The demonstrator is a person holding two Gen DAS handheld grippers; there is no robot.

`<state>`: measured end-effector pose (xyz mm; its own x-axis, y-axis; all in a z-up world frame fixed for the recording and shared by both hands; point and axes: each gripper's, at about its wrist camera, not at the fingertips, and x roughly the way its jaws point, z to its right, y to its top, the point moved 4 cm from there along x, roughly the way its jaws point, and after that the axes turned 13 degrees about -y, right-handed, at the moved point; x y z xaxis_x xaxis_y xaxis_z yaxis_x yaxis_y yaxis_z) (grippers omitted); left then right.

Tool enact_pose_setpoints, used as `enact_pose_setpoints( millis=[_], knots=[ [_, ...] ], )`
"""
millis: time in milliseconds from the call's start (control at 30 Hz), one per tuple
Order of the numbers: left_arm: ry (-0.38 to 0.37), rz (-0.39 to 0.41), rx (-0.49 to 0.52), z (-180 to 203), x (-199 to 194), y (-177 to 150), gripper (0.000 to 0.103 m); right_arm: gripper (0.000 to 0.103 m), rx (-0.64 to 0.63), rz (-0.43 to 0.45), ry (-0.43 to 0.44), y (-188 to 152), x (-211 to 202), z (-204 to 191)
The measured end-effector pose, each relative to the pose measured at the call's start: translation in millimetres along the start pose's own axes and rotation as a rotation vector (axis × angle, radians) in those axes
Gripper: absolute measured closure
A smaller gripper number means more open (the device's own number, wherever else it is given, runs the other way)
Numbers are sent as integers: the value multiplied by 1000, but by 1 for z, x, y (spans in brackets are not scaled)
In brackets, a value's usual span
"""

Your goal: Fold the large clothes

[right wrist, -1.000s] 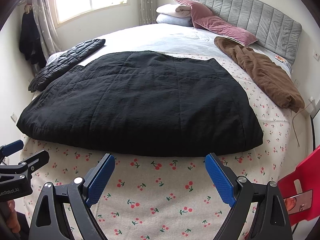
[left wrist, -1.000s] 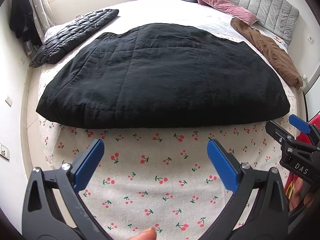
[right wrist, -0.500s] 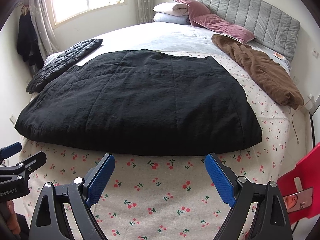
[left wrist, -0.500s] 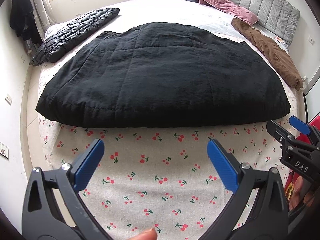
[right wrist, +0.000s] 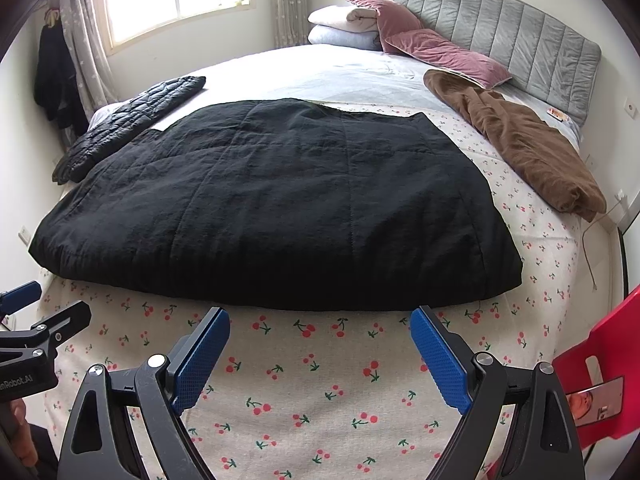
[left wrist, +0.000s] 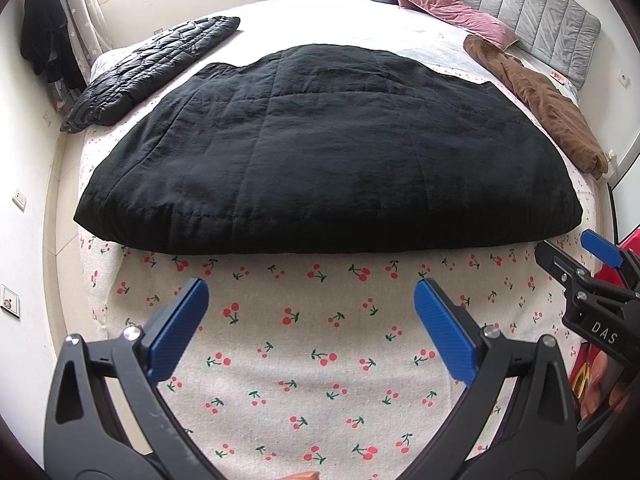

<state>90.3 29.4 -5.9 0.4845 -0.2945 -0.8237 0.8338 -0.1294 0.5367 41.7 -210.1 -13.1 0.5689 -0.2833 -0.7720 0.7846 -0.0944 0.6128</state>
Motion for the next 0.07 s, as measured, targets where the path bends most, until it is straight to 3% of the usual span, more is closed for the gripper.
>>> enact_pose_setpoints(
  millis=[67],
  knots=[
    [7,0,5,1,0,0,1,10,-2,-2,0,0,0,0]
  ],
)
